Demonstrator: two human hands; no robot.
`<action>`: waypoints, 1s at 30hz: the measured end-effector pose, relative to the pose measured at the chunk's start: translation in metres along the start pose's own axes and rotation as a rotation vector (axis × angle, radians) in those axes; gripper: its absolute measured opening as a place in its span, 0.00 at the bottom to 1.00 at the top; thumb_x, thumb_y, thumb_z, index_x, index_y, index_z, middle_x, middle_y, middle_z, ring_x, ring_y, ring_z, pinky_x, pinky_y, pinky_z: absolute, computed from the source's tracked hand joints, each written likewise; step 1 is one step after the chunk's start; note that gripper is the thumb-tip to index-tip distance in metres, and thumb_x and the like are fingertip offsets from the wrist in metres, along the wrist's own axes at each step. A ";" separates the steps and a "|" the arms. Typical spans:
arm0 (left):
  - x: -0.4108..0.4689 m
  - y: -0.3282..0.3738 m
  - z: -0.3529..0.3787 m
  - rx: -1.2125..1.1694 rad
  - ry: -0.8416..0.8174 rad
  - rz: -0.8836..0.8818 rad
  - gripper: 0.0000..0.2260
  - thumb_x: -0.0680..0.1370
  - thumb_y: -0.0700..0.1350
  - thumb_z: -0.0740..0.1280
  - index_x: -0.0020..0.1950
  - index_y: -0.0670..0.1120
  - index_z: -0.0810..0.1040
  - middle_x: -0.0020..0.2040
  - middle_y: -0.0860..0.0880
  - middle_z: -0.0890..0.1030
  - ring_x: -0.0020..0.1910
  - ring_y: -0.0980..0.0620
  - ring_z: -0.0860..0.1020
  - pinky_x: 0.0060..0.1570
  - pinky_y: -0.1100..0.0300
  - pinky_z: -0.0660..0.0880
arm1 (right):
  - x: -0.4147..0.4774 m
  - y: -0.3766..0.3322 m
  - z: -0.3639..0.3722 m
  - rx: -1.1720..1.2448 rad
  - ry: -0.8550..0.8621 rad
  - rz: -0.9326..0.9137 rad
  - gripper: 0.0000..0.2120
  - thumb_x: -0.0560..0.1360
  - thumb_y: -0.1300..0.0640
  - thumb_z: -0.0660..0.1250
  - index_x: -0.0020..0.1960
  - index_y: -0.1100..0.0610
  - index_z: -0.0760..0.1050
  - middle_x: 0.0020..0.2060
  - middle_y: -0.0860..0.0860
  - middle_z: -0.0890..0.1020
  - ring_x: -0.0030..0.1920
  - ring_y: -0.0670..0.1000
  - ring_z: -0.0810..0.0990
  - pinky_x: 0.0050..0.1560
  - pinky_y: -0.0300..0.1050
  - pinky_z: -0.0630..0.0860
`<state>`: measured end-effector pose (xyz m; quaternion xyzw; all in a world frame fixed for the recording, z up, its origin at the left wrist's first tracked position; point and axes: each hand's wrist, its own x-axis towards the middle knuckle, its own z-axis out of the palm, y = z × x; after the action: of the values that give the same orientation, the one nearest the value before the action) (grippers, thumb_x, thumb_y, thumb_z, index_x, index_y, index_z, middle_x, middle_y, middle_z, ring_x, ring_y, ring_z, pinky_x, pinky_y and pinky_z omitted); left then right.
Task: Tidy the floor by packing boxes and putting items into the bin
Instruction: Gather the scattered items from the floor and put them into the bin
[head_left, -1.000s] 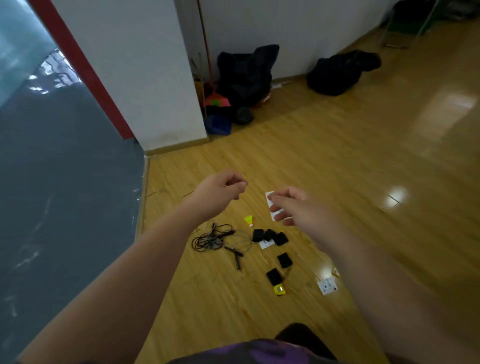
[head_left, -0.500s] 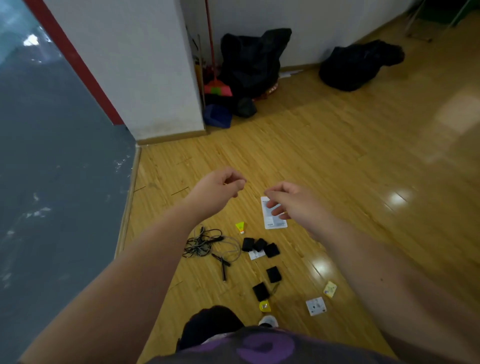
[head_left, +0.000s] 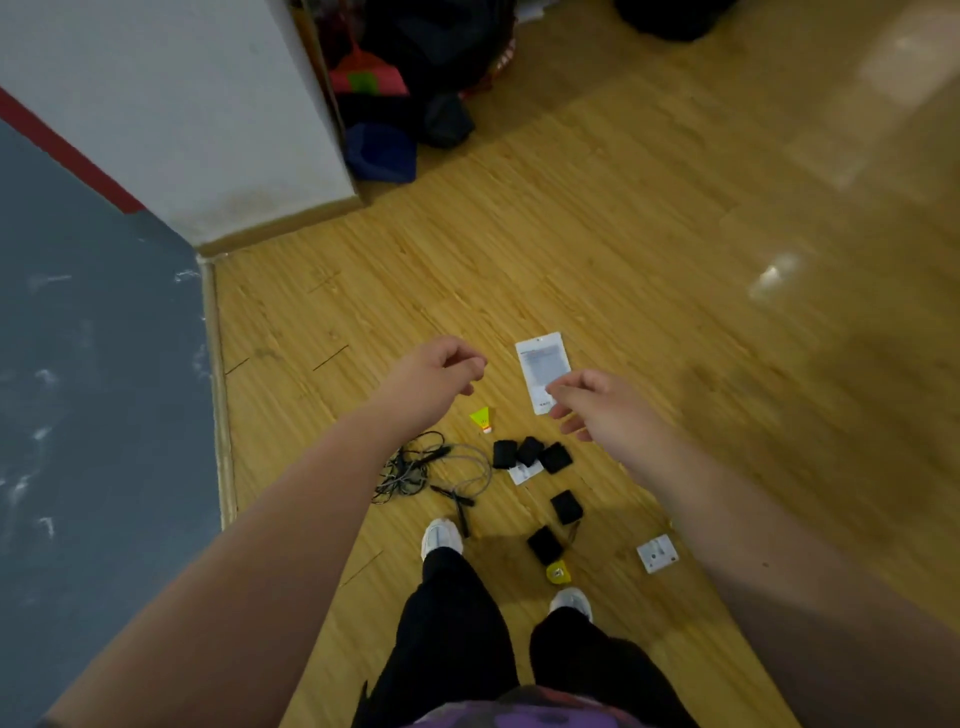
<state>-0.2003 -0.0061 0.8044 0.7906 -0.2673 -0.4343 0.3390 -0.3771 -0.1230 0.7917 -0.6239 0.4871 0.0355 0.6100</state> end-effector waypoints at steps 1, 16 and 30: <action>0.017 -0.006 -0.003 -0.009 -0.020 -0.015 0.05 0.80 0.48 0.63 0.50 0.52 0.79 0.48 0.53 0.82 0.46 0.57 0.81 0.53 0.50 0.77 | 0.014 0.001 0.006 0.016 0.025 0.027 0.06 0.78 0.48 0.65 0.49 0.49 0.78 0.44 0.48 0.84 0.39 0.46 0.81 0.40 0.41 0.74; 0.323 -0.371 0.091 0.051 -0.015 -0.160 0.07 0.79 0.46 0.64 0.44 0.55 0.78 0.46 0.52 0.83 0.45 0.54 0.81 0.39 0.60 0.75 | 0.386 0.260 0.195 0.073 0.030 0.133 0.05 0.77 0.53 0.65 0.43 0.50 0.76 0.40 0.51 0.82 0.39 0.49 0.79 0.43 0.46 0.75; 0.441 -0.627 0.132 0.183 0.059 -0.166 0.04 0.78 0.50 0.65 0.47 0.57 0.79 0.47 0.53 0.83 0.46 0.55 0.82 0.39 0.58 0.76 | 0.588 0.424 0.286 -0.145 -0.024 0.019 0.08 0.76 0.50 0.63 0.48 0.54 0.77 0.41 0.51 0.82 0.40 0.52 0.80 0.42 0.48 0.76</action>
<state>-0.0230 0.0307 0.0479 0.8501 -0.2292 -0.4113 0.2358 -0.1880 -0.1344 0.0355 -0.6613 0.4817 0.0839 0.5689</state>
